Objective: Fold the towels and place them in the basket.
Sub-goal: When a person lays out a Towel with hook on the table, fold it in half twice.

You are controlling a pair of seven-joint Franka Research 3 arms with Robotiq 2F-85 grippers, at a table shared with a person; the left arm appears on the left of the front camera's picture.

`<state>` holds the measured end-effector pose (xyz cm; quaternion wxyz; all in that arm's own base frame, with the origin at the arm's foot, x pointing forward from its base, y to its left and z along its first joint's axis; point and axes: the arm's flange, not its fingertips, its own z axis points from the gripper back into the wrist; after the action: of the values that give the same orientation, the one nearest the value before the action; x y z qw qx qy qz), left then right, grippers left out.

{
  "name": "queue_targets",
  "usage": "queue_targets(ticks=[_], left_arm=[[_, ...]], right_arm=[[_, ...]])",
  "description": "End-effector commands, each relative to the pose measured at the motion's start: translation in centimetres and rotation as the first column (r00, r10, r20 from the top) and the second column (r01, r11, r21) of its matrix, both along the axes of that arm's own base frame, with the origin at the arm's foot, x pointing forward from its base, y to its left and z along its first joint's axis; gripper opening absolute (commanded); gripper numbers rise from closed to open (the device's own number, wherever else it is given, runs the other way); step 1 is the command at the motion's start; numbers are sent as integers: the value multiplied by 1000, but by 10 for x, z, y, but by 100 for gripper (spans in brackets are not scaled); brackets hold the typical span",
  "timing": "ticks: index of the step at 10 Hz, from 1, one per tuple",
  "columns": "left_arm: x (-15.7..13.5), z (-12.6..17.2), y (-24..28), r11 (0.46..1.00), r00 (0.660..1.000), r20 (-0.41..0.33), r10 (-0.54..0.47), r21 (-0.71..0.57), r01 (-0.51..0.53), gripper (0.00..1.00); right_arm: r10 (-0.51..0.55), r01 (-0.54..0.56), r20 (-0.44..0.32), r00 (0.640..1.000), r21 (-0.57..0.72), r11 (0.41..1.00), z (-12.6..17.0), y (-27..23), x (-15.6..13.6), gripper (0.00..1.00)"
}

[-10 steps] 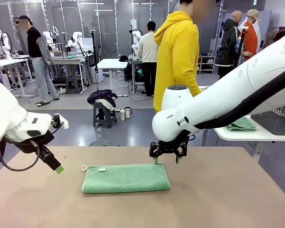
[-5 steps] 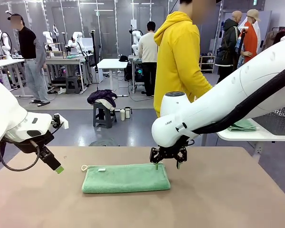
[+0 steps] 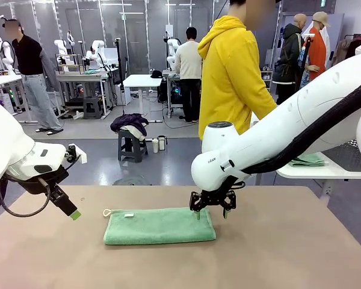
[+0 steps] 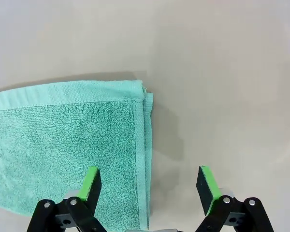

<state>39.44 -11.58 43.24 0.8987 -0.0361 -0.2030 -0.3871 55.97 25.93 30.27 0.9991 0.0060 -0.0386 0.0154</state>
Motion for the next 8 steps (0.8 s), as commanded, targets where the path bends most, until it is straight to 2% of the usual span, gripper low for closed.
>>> queue_targets(ticks=[1, 4, 6, 7, 8], left_arm=[[1, -1, -2, 1000, 1000, 7, 15, 1, -15, 100], [1, -1, -2, 1000, 1000, 7, 15, 1, -15, 100], [1, -1, -2, 1000, 1000, 7, 15, 1, -15, 100], [1, -1, -2, 1000, 1000, 7, 15, 1, -15, 100], [1, -1, -2, 1000, 1000, 7, 15, 1, -15, 100]], right_arm=[[-45, 45, 26, 999, -14, 999, -6, 6, 6, 100], [-41, 41, 9, 999, 3, 999, -11, 4, 5, 100], [-29, 29, 13, 999, 10, 1000, -10, 5, 4, 59], [-27, 27, 6, 1000, 16, 1000, -11, 5, 5, 19], [-30, 30, -9, 1000, 34, 999, -12, 3, 6, 0]])
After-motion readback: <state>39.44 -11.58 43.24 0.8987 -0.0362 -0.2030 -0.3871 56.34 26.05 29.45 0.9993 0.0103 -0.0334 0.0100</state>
